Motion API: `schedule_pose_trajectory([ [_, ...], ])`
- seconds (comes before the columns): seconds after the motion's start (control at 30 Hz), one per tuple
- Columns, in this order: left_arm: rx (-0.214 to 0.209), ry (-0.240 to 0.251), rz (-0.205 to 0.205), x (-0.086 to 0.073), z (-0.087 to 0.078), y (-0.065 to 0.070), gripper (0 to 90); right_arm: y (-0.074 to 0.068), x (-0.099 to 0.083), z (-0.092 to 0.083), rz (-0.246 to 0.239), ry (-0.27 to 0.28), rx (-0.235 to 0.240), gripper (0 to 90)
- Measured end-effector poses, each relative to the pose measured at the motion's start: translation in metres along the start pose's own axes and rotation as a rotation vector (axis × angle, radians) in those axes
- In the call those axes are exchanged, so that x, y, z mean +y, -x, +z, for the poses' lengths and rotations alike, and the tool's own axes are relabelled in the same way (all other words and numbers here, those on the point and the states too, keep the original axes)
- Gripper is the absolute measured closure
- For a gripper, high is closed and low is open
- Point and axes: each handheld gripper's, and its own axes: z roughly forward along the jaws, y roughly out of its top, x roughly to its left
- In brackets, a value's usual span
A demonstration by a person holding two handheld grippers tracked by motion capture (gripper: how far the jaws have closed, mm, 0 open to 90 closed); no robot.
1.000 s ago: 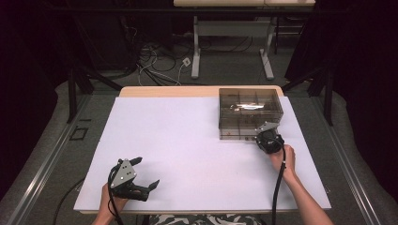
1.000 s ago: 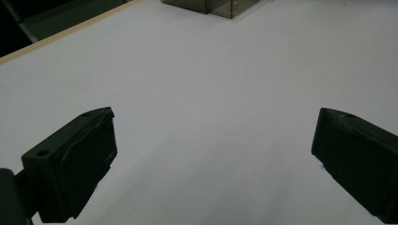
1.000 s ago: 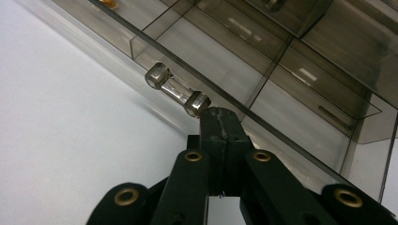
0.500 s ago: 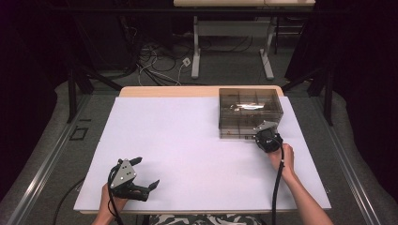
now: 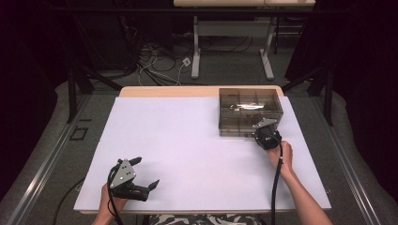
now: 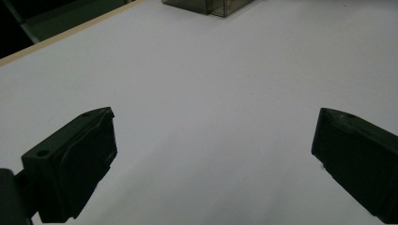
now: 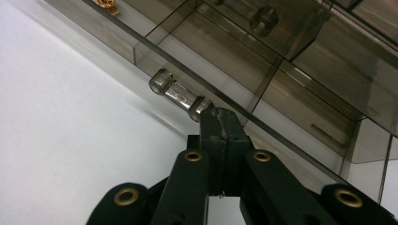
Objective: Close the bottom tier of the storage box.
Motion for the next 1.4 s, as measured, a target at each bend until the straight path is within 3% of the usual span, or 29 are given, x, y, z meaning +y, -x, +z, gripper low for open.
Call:
schedule_pose_trajectory([
  [1.4,-0.003,-0.001,-0.003,0.0,0.001,0.0,0.2,0.007,0.014,0.012,0.023,-0.002,-0.028,90.0],
])
